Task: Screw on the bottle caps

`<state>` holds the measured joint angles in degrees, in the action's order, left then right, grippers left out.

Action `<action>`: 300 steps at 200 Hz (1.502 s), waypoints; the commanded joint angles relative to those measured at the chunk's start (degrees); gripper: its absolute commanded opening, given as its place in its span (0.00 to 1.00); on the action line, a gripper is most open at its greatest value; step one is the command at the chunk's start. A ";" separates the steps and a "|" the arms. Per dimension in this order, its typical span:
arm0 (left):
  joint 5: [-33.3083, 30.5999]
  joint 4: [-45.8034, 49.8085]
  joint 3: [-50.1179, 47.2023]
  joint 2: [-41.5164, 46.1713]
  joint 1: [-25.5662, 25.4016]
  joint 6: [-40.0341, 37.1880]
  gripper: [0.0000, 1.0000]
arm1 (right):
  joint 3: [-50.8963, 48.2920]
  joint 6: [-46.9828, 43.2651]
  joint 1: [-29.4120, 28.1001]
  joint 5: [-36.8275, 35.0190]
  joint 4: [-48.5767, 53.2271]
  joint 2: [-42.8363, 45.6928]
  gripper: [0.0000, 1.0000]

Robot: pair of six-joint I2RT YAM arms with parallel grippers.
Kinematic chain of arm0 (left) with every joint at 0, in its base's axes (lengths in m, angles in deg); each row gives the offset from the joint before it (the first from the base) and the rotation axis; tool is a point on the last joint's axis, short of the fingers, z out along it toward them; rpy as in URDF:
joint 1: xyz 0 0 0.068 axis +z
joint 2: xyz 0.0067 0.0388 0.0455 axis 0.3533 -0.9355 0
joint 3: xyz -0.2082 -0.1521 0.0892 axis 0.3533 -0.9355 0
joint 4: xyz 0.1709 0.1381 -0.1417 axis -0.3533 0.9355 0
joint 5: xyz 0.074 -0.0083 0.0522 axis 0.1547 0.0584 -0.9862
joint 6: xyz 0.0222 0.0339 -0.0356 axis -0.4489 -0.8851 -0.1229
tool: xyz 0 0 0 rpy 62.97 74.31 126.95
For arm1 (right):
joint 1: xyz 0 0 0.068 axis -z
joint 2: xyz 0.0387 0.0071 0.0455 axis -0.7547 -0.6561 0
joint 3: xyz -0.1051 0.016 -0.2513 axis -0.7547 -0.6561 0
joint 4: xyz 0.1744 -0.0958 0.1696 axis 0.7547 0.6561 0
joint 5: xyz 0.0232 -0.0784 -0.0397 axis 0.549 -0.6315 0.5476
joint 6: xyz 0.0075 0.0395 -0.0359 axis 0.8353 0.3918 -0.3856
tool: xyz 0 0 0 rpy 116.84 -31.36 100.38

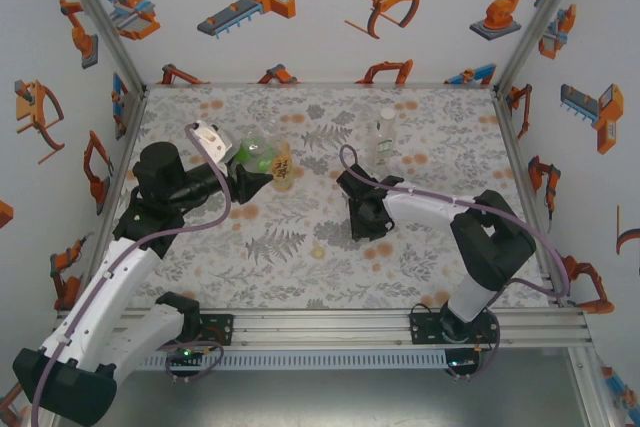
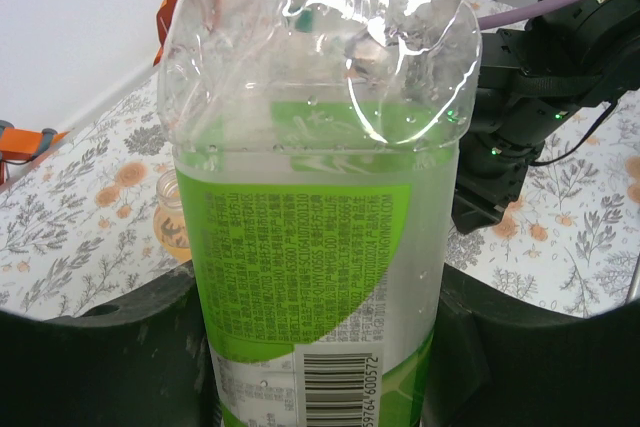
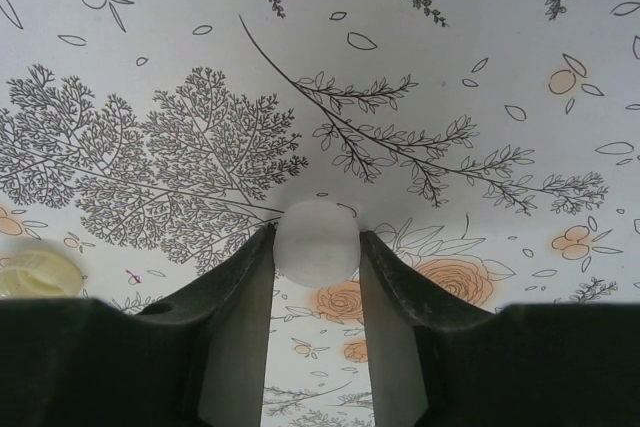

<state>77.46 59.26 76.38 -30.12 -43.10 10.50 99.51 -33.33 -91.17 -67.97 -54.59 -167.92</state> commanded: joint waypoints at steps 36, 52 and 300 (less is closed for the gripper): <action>1.18 1.26 1.07 -0.67 0.01 -0.81 0.00 | 1.91 -2.08 0.16 0.67 2.44 3.83 0.32; 1.23 2.05 1.41 -1.19 -0.29 -1.19 0.00 | 2.43 -2.65 0.29 2.44 2.22 5.72 0.32; 2.52 18.16 6.16 -8.27 -10.96 -17.04 0.00 | 4.58 -17.20 8.06 37.45 -16.81 36.65 0.25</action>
<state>78.71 75.35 81.03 -38.28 -53.02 -2.33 102.97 -45.98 -83.15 -31.91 -67.16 -133.88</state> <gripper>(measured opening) 0.540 0.370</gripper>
